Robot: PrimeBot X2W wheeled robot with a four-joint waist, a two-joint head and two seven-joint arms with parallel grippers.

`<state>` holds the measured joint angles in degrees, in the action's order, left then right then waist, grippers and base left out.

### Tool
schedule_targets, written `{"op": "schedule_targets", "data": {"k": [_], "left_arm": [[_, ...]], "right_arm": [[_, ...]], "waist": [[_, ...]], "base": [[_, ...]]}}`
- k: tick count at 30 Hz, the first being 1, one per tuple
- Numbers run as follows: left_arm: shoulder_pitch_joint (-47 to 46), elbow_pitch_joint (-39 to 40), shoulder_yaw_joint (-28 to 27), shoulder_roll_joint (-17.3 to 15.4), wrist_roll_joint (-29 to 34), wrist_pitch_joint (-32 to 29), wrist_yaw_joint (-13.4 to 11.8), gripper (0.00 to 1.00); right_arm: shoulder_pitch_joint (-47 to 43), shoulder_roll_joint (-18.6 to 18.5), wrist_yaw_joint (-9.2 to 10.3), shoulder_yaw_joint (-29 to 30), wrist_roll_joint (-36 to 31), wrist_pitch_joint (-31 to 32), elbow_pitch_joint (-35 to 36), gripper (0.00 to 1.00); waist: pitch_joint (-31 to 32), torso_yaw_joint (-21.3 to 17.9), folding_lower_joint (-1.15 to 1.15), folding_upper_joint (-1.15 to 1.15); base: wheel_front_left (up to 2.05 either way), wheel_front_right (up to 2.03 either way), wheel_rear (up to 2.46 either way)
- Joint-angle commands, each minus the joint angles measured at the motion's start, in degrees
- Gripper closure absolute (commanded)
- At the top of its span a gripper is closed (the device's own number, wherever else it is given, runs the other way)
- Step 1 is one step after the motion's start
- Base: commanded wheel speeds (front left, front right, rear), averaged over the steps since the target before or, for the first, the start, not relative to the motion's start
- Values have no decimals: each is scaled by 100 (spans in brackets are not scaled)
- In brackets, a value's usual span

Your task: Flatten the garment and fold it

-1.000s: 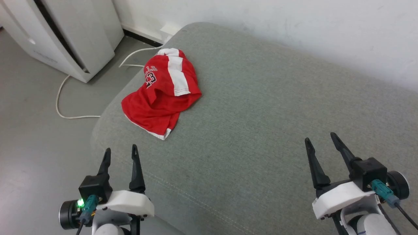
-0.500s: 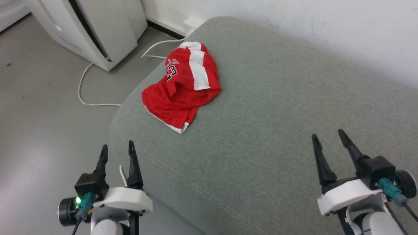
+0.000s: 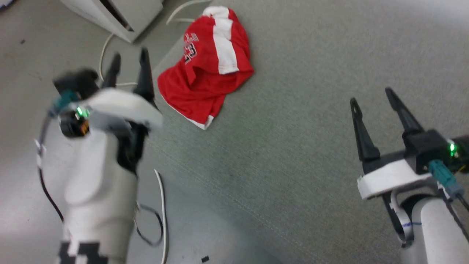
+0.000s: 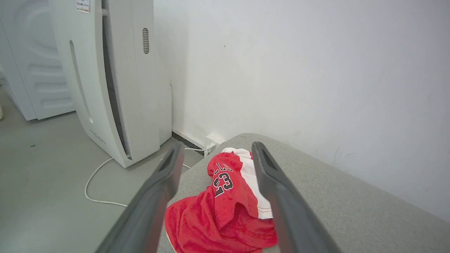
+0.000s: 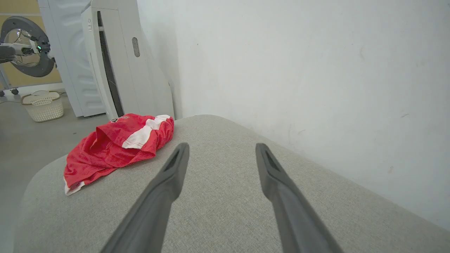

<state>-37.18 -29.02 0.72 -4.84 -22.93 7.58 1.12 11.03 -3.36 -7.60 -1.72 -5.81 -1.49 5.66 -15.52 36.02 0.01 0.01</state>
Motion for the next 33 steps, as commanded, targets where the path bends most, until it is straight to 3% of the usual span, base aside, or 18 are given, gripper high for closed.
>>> {"op": "schedule_targets", "data": {"k": [1,6,12,17,23,24,25,33], "left_arm": [[-213,-127,-55,-81,-66,-55,58,0],[-1227,-882,-350,-512,-426,-658,192,0],[-1794,-1579,-721,-829,-1100,-1758,333,0],[-1866,-1973,-942,-1036,-1472,-2869,59,0],[-1661,-1972,-898,-1157,-1489,-3650,-330,0],[-1623,-1858,-867,-1252,-1385,-3520,-375,36],[-1594,-1712,-872,-1374,-1251,-3221,-466,100],[-1301,-850,-649,-1946,-167,-790,-792,100]], "right_arm": [[124,-57,11,-22,-42,26,61,0],[581,-185,11,-189,-18,64,282,0],[767,-167,11,-154,72,-106,247,0],[823,-103,11,-175,125,-288,113,0],[876,-17,11,-168,216,-544,-179,0],[874,-6,11,-188,234,-585,-240,0],[875,3,11,-205,257,-626,-299,0],[646,43,11,-176,479,-938,-854,0]], "waist": [[-1241,-751,-1,-1],[-2097,-1368,-1,-1],[-2602,-1941,-1,-1],[-2684,-2237,-1,-1],[-2407,-2381,-1,-1],[-2318,-2390,-1,-1],[-2228,-2400,-1,-1],[-983,-2462,-1,-1]], "base": [[0,0,0],[0,0,0],[0,0,0],[0,0,0],[0,0,0],[0,0,0],[0,0,0],[0,0,0]]}}
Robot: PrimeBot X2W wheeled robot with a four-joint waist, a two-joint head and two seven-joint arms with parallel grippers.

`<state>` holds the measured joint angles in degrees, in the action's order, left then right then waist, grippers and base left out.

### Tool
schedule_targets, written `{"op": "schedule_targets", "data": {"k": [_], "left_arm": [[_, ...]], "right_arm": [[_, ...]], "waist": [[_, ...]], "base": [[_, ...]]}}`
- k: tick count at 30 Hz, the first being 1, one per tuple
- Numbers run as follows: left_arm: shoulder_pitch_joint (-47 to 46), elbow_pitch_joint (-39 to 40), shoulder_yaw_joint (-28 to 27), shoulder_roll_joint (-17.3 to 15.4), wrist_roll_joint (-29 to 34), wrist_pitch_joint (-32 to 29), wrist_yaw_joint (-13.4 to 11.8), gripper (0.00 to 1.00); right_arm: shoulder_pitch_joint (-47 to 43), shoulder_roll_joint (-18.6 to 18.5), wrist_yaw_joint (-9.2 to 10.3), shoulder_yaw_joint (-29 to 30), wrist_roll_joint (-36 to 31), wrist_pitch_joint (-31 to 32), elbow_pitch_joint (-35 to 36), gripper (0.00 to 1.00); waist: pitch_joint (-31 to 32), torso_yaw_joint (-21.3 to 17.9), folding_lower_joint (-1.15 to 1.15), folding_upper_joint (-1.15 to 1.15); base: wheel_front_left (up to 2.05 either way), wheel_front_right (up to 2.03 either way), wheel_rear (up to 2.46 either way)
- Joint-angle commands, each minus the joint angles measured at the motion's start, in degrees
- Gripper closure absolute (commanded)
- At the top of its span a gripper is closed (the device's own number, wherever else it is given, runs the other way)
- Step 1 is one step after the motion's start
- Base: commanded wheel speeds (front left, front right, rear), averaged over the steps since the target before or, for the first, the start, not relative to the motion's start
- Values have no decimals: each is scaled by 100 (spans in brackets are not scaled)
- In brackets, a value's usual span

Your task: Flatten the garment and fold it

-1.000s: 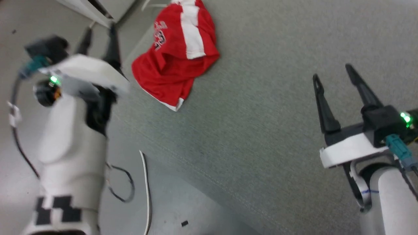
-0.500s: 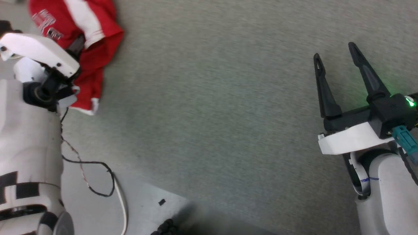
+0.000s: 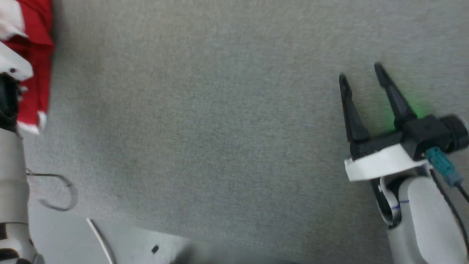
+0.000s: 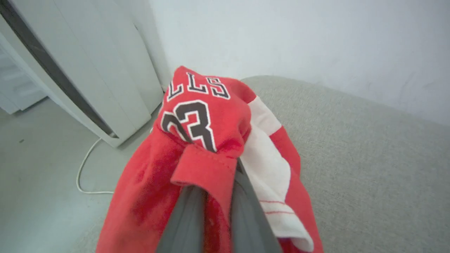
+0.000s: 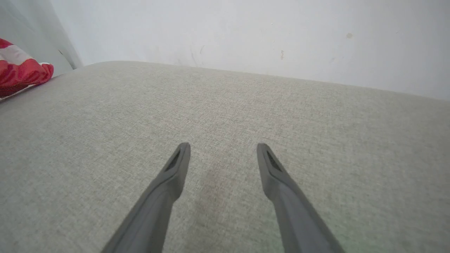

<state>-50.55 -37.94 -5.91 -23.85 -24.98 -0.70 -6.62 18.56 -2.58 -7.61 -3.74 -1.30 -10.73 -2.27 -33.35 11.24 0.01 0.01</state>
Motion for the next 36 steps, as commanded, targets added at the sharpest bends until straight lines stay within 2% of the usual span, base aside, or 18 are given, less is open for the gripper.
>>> {"op": "schedule_targets", "data": {"k": [1,5,8,13,16,17,22,27,32,36], "left_arm": [[48,107,69,-81,153,284,-25,100],[9,364,306,-158,526,1063,-18,100],[-88,647,524,-134,740,1351,55,100],[-324,1247,976,124,910,1436,286,100],[-498,1556,1281,401,907,1347,443,100],[-498,1556,1281,401,907,1347,443,100],[-595,1816,1861,1025,783,1104,754,100],[-337,1736,2446,1637,593,834,1019,100],[75,1103,3038,1903,382,217,1190,100],[416,297,3377,2001,155,-539,1232,100]], "right_arm": [[-166,-34,12,41,98,-46,-125,0],[-437,-32,12,96,321,-136,-320,0],[-647,-31,12,153,447,-181,-408,0],[-896,-31,12,236,579,-201,-435,0],[-977,-31,12,260,644,-192,-408,0],[-977,-31,12,260,644,-192,-408,0],[-1035,-31,12,270,683,-146,-316,0],[-1083,-31,12,289,700,-101,-264,0],[-1095,-31,12,258,733,-93,-240,0],[-1110,-30,12,213,777,-107,-270,0]], "waist": [[991,5,-1,-1],[1728,-64,-1,-1],[2221,-163,-1,-1],[2695,-429,-1,-1],[2814,-657,-1,-1],[2814,-657,-1,-1],[2838,-1154,-1,-1],[2772,-1741,-1,-1],[2680,-2328,-1,-1],[2636,-2654,-1,-1]], "base": [[0,0,0],[0,0,0],[0,0,0],[0,0,0],[0,0,0],[0,0,0],[0,0,0],[0,0,0],[0,0,0],[0,0,0]]}}
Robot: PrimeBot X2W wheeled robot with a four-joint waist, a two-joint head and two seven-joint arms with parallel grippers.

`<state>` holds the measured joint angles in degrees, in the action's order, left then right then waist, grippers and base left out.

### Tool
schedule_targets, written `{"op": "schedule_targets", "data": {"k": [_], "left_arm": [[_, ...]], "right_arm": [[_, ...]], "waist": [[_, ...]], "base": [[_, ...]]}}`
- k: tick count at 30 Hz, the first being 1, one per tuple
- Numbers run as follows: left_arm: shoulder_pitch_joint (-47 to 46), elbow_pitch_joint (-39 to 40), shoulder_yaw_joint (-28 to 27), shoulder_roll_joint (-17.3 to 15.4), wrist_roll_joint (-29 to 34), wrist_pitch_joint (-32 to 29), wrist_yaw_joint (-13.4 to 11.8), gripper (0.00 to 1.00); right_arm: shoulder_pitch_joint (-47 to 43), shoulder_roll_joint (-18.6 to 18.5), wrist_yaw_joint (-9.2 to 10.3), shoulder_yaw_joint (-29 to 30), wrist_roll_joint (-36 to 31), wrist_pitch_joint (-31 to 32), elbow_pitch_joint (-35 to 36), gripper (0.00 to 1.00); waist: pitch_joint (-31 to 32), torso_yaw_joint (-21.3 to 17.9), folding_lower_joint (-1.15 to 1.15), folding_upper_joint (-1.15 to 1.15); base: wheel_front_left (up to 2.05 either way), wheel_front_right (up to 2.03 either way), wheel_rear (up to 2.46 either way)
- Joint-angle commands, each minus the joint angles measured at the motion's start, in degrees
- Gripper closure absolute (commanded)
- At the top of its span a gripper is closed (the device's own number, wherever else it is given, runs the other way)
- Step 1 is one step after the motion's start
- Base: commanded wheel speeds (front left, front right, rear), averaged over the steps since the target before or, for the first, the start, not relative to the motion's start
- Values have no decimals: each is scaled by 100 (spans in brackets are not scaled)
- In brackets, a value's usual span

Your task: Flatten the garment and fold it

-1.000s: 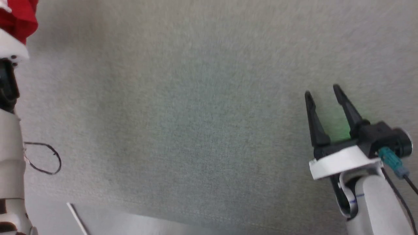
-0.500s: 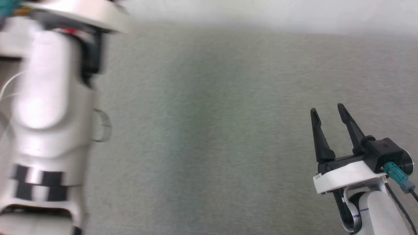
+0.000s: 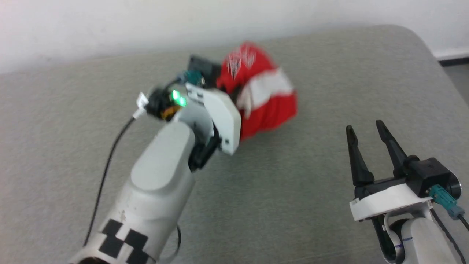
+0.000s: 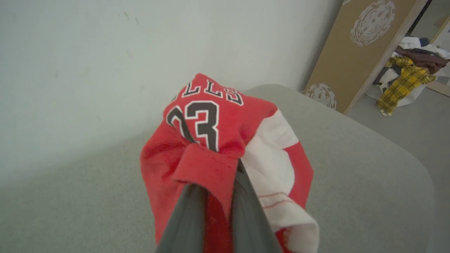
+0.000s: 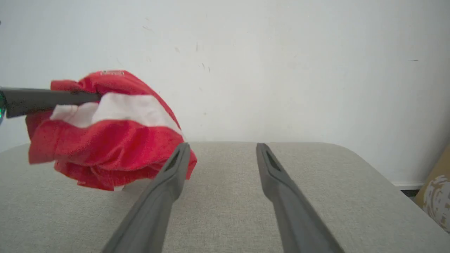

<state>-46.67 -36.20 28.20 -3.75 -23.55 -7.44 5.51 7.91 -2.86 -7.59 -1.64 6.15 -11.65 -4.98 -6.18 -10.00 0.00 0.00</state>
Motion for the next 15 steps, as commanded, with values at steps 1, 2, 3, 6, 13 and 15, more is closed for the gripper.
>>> {"op": "schedule_targets", "data": {"k": [1,2,3,6,13,15], "left_arm": [[117,-87,27,10,-64,-90,18,100],[206,-291,85,25,-128,-301,8,100],[291,-490,141,37,-188,-521,-10,100],[522,-1002,280,59,-356,-1132,-48,100],[703,-1340,294,78,-685,-1563,-189,0],[706,-1191,199,80,-751,-1211,-230,0]], "right_arm": [[-53,-2,10,-10,36,-19,-5,0],[-57,-2,10,-11,51,-23,-18,0],[-62,-2,10,-10,70,-29,-29,0],[-67,-2,10,-16,95,-44,-46,0],[-99,-2,10,30,148,-28,-98,0],[-99,-2,10,22,146,-23,-99,0]], "waist": [[-90,-578,0,0],[-91,-619,0,0],[-94,-648,0,0],[-112,-689,0,0],[-127,-375,0,0],[-109,-247,0,0]], "base": [[0,0,0],[0,0,0],[0,0,0],[0,0,0],[0,0,0],[0,0,0]]}}
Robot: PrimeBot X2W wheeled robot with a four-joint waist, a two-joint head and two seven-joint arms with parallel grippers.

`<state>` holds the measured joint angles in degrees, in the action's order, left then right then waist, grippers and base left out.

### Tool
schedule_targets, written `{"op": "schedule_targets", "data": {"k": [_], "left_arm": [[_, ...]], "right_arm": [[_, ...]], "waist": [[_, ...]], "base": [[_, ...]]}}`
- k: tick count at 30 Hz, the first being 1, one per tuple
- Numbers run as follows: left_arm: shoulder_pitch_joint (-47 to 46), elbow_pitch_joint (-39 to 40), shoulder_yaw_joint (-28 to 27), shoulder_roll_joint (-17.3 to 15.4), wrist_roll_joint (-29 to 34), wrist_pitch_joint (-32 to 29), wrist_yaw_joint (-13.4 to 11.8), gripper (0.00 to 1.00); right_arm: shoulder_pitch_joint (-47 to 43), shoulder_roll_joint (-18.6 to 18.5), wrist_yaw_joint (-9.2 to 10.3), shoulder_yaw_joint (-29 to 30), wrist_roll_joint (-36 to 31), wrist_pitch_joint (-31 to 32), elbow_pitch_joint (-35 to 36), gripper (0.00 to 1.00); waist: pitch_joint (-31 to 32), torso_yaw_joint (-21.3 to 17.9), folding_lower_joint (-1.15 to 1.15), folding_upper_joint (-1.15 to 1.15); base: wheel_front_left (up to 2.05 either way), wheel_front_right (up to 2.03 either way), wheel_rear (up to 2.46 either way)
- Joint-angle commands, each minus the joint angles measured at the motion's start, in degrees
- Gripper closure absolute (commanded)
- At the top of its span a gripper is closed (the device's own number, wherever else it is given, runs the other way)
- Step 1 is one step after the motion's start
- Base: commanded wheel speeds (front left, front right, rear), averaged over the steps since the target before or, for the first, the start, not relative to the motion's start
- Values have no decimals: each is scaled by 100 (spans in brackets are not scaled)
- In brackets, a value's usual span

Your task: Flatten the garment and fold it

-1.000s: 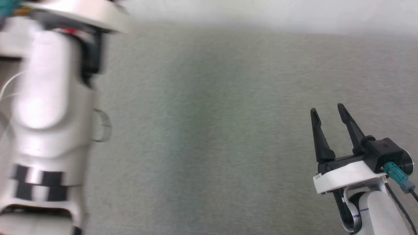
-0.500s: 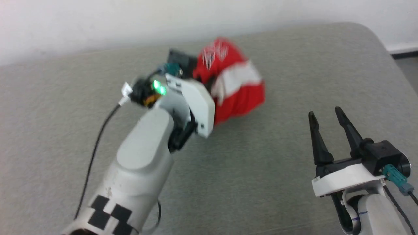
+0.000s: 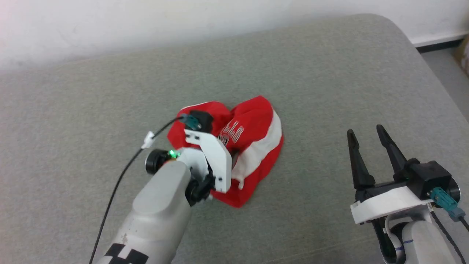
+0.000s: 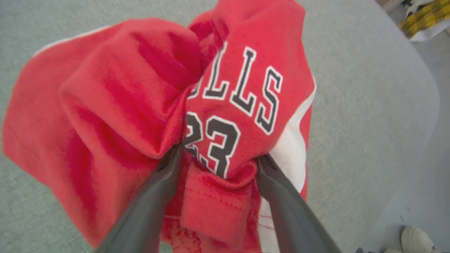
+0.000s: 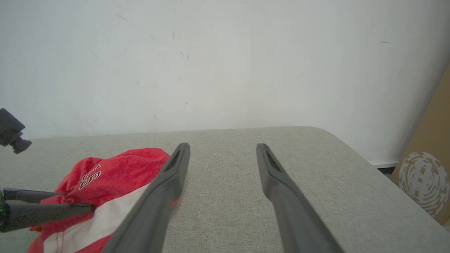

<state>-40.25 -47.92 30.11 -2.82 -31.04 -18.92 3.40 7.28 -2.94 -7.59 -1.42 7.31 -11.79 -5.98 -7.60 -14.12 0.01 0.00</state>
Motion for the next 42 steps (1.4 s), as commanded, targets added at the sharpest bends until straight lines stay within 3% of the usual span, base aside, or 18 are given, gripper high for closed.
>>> {"op": "schedule_targets", "data": {"k": [1,7,10,18,26,34,42], "left_arm": [[62,96,-78,-13,-43,219,-42,0],[152,1016,-591,-188,72,2671,-183,0],[392,1452,-774,-377,241,3297,-267,0],[1710,3404,-1786,-618,973,3390,-368,0],[2907,4100,-2446,-462,1541,3391,-178,0],[3180,4394,-2814,-150,1732,3392,8,0],[3014,4467,-2872,-23,1733,3392,124,0]], "right_arm": [[-34,6,10,-9,29,-8,0,0],[-36,6,10,-31,-9,20,39,0],[-63,6,10,-33,-30,55,65,0],[-126,6,10,-109,-98,165,138,0],[-189,6,10,-510,-297,504,149,0],[-71,6,10,-1358,-602,2100,-556,0],[440,6,10,-1521,-657,3311,-1408,0]], "waist": [[45,229,-1,0],[122,584,-1,0],[174,743,-1,0],[272,1077,-1,0],[279,1340,-1,0],[22,1708,-1,0],[-292,2056,-1,0]], "base": [[0,0,0],[0,0,0],[0,0,0],[0,0,0],[0,0,0],[0,0,0],[0,0,0]]}}
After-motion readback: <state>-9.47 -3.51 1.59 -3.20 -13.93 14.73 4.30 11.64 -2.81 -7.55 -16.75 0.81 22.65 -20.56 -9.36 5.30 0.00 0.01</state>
